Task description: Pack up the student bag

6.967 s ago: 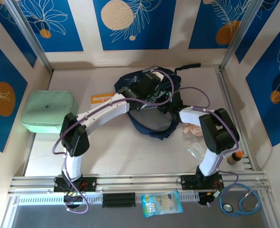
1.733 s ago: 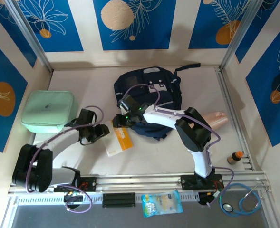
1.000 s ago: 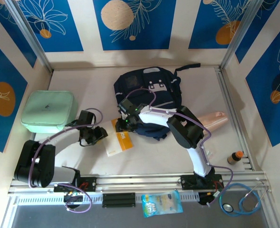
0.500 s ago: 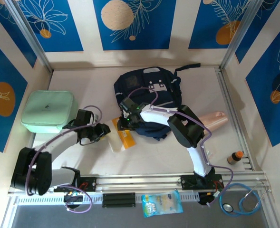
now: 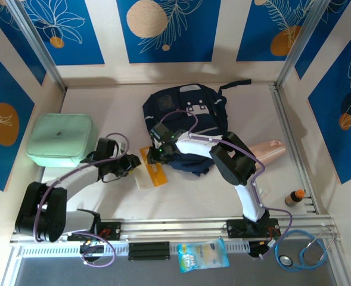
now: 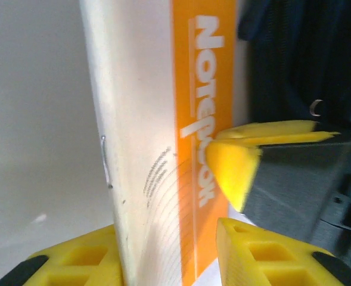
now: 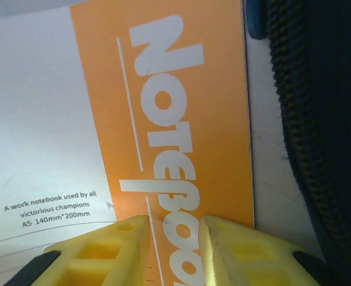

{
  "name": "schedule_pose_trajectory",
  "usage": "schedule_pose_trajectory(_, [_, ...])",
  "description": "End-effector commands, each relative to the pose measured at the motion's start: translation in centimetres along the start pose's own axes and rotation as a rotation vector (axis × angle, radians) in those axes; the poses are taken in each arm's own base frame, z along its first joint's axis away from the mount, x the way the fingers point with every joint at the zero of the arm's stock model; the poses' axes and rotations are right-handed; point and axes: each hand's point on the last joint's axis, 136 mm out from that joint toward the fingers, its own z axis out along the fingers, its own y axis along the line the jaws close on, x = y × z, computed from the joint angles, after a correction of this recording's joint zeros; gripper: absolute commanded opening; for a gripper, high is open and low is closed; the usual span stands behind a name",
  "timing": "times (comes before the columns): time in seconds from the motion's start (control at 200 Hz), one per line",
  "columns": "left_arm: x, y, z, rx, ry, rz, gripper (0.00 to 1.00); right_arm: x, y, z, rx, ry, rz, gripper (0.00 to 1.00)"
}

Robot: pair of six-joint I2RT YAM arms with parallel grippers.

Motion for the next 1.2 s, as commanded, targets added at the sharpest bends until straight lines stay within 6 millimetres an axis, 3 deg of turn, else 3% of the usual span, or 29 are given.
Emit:
schedule_pose_trajectory(0.0, [0.3, 1.9, 0.3, -0.087, -0.001, -0.023, 0.37, 3.3, -3.6, 2.2, 0.121, 0.101, 0.052, 0.29])
schedule_pose_trajectory(0.195, [0.6, 2.5, 1.0, -0.095, 0.02, -0.036, 0.33, 3.6, -4.1, 2.5, 0.137, 0.109, 0.062, 0.28])
schedule_pose_trajectory(0.395, [0.0, 2.3, 0.5, -0.118, 0.001, -0.004, 0.15, 3.2, -2.8, 1.7, 0.088, 0.099, 0.046, 0.29])
schedule_pose_trajectory(0.51, [-0.6, 2.0, -0.5, -0.153, -0.023, 0.027, 0.0, 2.1, -0.6, -0.9, 0.011, 0.033, 0.014, 0.33])
schedule_pose_trajectory(0.665, [-2.3, 0.6, -3.1, -0.194, -0.111, 0.061, 0.0, -0.2, 1.2, -6.4, -0.057, -0.107, -0.024, 0.4])
schedule_pose_trajectory(0.8, [-5.3, -3.6, -6.5, -0.131, -0.257, 0.106, 0.0, -1.9, 1.0, -10.7, -0.118, -0.239, -0.015, 0.49])
schedule_pose_trajectory(0.905, [-7.6, -9.0, -8.4, 0.028, -0.339, 0.135, 0.0, -3.1, 0.5, -13.7, -0.206, -0.313, 0.03, 0.55])
schedule_pose_trajectory(1.015, [-9.6, -14.6, -9.5, 0.231, -0.372, 0.135, 0.0, -3.8, 0.0, -16.5, -0.305, -0.35, 0.088, 0.59])
schedule_pose_trajectory(1.196, [-12.2, -21.0, -9.7, 0.524, -0.39, 0.058, 0.0, -4.2, -0.2, -20.1, -0.47, -0.432, 0.163, 0.77])
